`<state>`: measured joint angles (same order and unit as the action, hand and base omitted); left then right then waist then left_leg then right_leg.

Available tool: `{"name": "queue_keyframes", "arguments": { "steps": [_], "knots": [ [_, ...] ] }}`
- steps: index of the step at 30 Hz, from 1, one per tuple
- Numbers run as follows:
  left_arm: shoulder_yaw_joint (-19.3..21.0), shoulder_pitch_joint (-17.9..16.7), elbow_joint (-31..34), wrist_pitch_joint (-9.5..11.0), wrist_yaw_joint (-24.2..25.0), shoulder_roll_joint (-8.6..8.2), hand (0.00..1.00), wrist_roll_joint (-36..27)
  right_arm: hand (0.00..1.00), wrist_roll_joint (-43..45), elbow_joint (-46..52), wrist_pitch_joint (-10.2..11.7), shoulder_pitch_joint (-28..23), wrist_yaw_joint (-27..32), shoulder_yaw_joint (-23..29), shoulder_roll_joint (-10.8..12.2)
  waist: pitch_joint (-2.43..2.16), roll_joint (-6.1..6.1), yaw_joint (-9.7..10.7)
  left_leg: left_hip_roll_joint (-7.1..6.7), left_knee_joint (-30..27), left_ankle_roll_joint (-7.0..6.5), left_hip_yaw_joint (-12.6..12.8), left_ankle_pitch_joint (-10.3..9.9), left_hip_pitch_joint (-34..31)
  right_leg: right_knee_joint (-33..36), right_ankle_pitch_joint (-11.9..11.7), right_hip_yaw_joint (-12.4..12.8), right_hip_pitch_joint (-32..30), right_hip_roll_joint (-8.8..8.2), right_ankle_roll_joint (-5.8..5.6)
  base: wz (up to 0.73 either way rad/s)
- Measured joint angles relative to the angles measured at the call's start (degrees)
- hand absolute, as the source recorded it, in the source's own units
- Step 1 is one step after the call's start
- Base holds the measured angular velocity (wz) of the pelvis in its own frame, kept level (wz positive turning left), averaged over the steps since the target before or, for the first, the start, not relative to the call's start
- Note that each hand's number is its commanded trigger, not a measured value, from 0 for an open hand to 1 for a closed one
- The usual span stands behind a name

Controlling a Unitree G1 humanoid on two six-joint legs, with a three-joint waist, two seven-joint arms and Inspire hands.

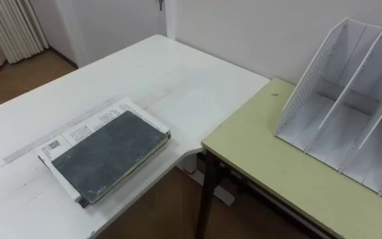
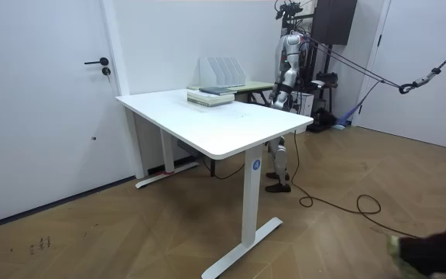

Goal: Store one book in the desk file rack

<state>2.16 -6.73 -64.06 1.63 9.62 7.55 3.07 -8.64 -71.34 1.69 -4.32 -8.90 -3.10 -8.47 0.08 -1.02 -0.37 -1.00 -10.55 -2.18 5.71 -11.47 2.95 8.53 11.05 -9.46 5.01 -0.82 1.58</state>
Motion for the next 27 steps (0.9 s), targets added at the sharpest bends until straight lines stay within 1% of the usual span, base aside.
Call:
{"name": "queue_keyframes", "arguments": {
  "steps": [7,12,18,22,27],
  "knots": [
    [-0.1,0.0,0.0,0.0,0.0,0.02,0.0,-0.1,0.0,0.0,0.0,0.1,0.0,0.5,0.0,0.0,-0.01,-0.03,0.1,-0.01,0.0,0.0,0.2,0.0,-0.1,0.1,0.0,0.0,0.1,0.03,0.0,0.0],
    [-0.1,-0.1,-0.1,0.1,0.0,0.01,0.0,-0.9,0.0,1.4,0.0,0.2,0.3,0.6,0.3,0.0,-0.17,-0.29,0.1,-0.03,0.0,0.0,0.2,0.0,-0.1,0.1,0.0,0.1,0.0,0.02,0.0,0.0],
    [0.0,-0.4,-0.1,0.6,-0.4,-0.04,0.0,-1.2,0.0,2.1,0.1,0.4,0.3,0.6,0.5,0.0,-0.13,-0.18,0.1,0.0,0.0,0.0,0.2,0.0,0.0,0.1,0.0,0.0,0.1,0.03,0.0,0.0],
    [-0.1,-0.4,0.0,1.0,-1.2,-0.19,0.0,-1.2,0.0,1.6,0.2,1.1,0.0,0.6,0.4,0.1,-0.01,0.01,0.1,0.02,0.0,0.0,0.3,0.0,0.0,0.1,0.0,0.2,0.1,0.05,0.0,0.0],
    [-0.2,-0.2,0.0,1.4,-1.7,-0.32,0.0,-1.2,0.0,1.2,0.2,1.9,0.1,0.6,-0.1,0.1,-0.08,0.17,0.1,0.03,0.0,0.0,0.2,0.0,-0.2,0.1,0.0,0.2,-0.1,0.08,0.0,0.0]
  ]
}}
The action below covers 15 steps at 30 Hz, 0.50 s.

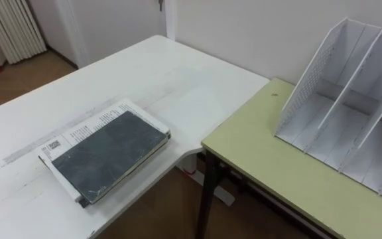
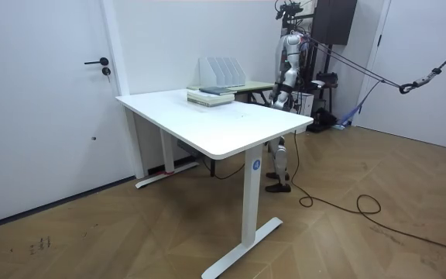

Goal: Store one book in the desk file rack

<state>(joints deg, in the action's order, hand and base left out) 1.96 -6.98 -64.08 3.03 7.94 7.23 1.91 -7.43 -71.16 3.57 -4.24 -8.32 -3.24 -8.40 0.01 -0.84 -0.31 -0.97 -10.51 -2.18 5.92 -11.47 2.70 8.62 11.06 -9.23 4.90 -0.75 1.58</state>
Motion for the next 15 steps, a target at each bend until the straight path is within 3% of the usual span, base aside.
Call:
{"name": "queue_keyframes", "arguments": {
  "steps": [9,15],
  "knots": [
    [-1.2,0.6,0.2,0.8,0.0,-0.34,0.0,2.3,0.0,0.7,-0.1,0.2,0.0,-0.8,0.0,-0.1,-0.26,0.17,0.2,-0.07,0.0,0.0,-0.2,0.0,0.1,0.0,0.0,0.3,0.1,-0.03,0.0,0.0],
    [-6.6,1.5,4.6,1.0,-0.4,-0.25,0.0,13.1,0.0,1.0,-0.2,0.4,1.0,-1.4,-0.6,-0.2,-0.07,-0.09,1.6,-0.14,-0.3,-0.02,0.0,0.0,0.0,0.1,0.1,-0.2,0.1,-0.17,-0.06,0.04]
  ]
}}
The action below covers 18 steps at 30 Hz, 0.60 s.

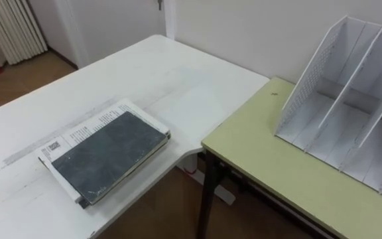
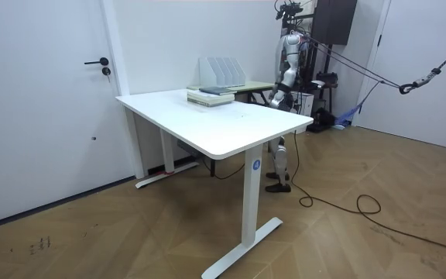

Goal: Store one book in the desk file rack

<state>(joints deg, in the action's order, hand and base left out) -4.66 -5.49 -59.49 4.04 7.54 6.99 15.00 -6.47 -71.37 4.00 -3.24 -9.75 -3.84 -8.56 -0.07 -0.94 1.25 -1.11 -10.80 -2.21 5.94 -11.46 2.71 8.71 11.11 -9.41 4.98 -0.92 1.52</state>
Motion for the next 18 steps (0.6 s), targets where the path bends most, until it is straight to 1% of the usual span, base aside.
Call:
{"name": "queue_keyframes", "arguments": {
  "steps": [3,5,6,7,8,9,10,12,15,16,18],
  "knots": [
    [-3.4,1.2,0.8,0.0,0.0,0.12,0.0,2.3,0.0,0.0,0.1,0.2,0.1,-0.4,-0.5,0.0,0.03,-0.05,0.6,0.03,-0.1,-0.01,0.0,0.0,0.0,-0.1,0.0,0.2,-0.1,0.02,0.01,-0.02],
    [-6.0,1.2,6.0,0.0,0.8,0.24,0.0,5.0,0.0,0.0,0.1,0.4,0.4,-0.8,-0.6,0.0,0.26,-0.21,0.9,0.03,-0.1,-0.05,0.0,0.0,0.0,0.0,0.0,0.3,-0.2,0.04,0.01,0.0],
    [-6.9,1.2,7.6,0.0,1.1,0.27,0.0,5.4,0.0,0.0,0.1,0.4,0.5,-1.0,-0.7,0.0,0.28,-0.24,0.9,0.03,-0.1,-0.05,0.0,0.0,0.0,0.0,0.0,0.4,-0.2,0.04,0.01,0.0],
    [-8.5,1.3,10.2,0.3,1.6,0.24,0.0,5.5,0.0,0.0,0.1,0.4,0.7,-1.3,-1.4,0.0,0.33,-0.44,1.1,0.03,-0.1,-0.05,0.0,0.0,0.0,0.0,0.0,0.5,-0.2,0.06,0.01,0.0],
    [-10.0,1.5,11.8,1.0,2.0,0.15,0.0,5.5,0.0,0.1,0.1,0.6,1.1,-1.7,-1.8,0.0,0.32,-0.49,1.5,0.01,-0.1,-0.06,0.0,0.0,0.1,0.0,0.0,0.6,-0.1,0.06,0.01,0.0],
    [-10.7,1.8,12.2,1.3,2.2,0.1,0.0,5.5,0.0,0.1,0.1,0.9,1.1,-1.9,-2.0,0.1,0.33,-0.52,1.5,0.01,-0.1,-0.06,0.0,0.0,0.1,0.0,0.0,0.6,-0.1,0.06,0.01,0.0],
    [-12.5,2.1,13.4,1.4,2.8,0.14,0.0,5.5,0.0,0.1,0.0,1.3,1.2,-2.2,-2.5,0.1,0.33,-0.53,2.1,0.0,-0.1,-0.05,0.0,0.0,0.1,0.0,0.0,0.6,0.0,0.06,0.01,0.0],
    [-15.8,2.2,16.5,1.2,4.2,0.34,0.0,5.7,0.0,0.7,-0.3,1.4,2.0,-2.3,-2.9,0.2,0.38,-0.52,3.4,-0.03,0.0,-0.05,0.0,0.0,0.0,0.1,0.0,0.7,-0.1,0.07,0.0,0.0],
    [-18.1,2.3,21.2,1.1,6.1,0.52,0.0,5.9,0.0,1.8,-0.3,1.4,2.3,-2.8,-3.0,0.2,0.51,-0.74,3.6,-0.01,0.0,-0.05,0.0,0.0,0.0,0.0,0.0,0.9,-0.2,0.08,0.01,-0.04],
    [-18.6,2.5,23.6,1.2,7.1,0.64,0.0,5.9,0.0,2.1,-0.3,1.4,2.6,-3.0,-3.3,0.2,0.64,-0.94,3.7,0.0,0.0,-0.05,0.0,0.0,0.0,0.0,0.0,0.9,-0.2,0.1,0.01,0.0],
    [-19.6,2.5,27.6,1.1,8.1,1.29,0.0,5.9,0.0,2.5,0.1,1.4,2.7,-3.0,-3.9,0.2,0.8,-1.22,3.8,0.0,0.0,-0.05,0.0,0.0,0.0,0.0,0.0,0.9,-0.2,0.12,0.02,0.0]
  ]
}}
